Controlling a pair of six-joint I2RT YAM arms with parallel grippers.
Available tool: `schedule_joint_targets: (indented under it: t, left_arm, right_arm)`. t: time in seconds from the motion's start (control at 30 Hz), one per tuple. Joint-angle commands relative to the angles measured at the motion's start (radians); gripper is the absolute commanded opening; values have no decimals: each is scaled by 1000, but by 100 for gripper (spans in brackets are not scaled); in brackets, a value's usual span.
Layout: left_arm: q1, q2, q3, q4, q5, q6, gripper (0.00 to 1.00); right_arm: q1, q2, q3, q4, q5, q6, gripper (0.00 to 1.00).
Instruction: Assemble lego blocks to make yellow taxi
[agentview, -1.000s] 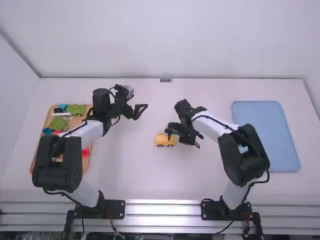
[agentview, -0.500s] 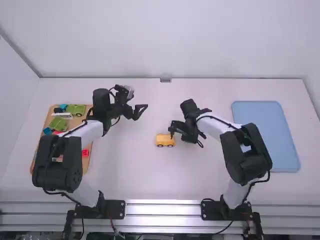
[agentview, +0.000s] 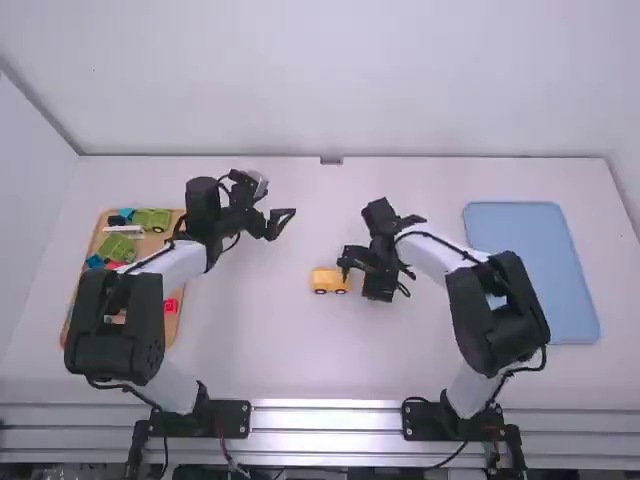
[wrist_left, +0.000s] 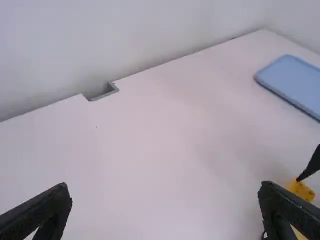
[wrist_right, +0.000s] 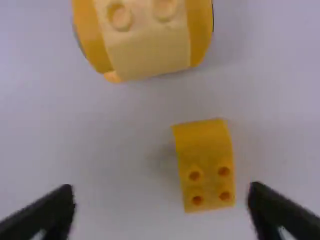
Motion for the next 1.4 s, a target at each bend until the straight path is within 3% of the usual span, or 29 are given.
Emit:
schedule_joint_targets:
  t: [0.0, 0.13, 0.2, 0.33, 0.53, 0.7, 0.97, 1.1, 1.37]
  left_arm:
    - [9, 5, 20, 5, 16, -47, 99]
    - [-4, 5, 20, -11, 69, -50, 99]
    - [-11, 6, 20, -38, 216, 119, 99]
    - [-11, 6, 20, -123, 314, 294, 99]
    - [-28, 6, 20, -299, 369, 558, 99]
    - [-77, 6, 17, -429, 371, 824, 99]
    - [-109, 51, 18, -357, 374, 762, 99]
    - [-115, 73, 18, -340, 376, 742, 99]
    - [-137, 92, 17, -366, 372, 750, 99]
  right_arm:
    - [-22, -108, 44, -3, -82, -11, 98]
    - [-95, -176, -9, 16, -267, -101, 98]
    - [-171, -180, -70, 111, -422, -158, 98]
    - [-285, -176, -188, 339, -552, -112, 98]
    - [-372, -176, -287, 518, -695, -72, 98]
    - [-379, -143, -372, 634, -721, -116, 98]
    - [-465, 67, -357, 665, -980, -267, 99]
    - [-505, 193, -300, 652, -1041, -321, 98]
    - [-510, 332, -219, 652, -1073, -413, 99]
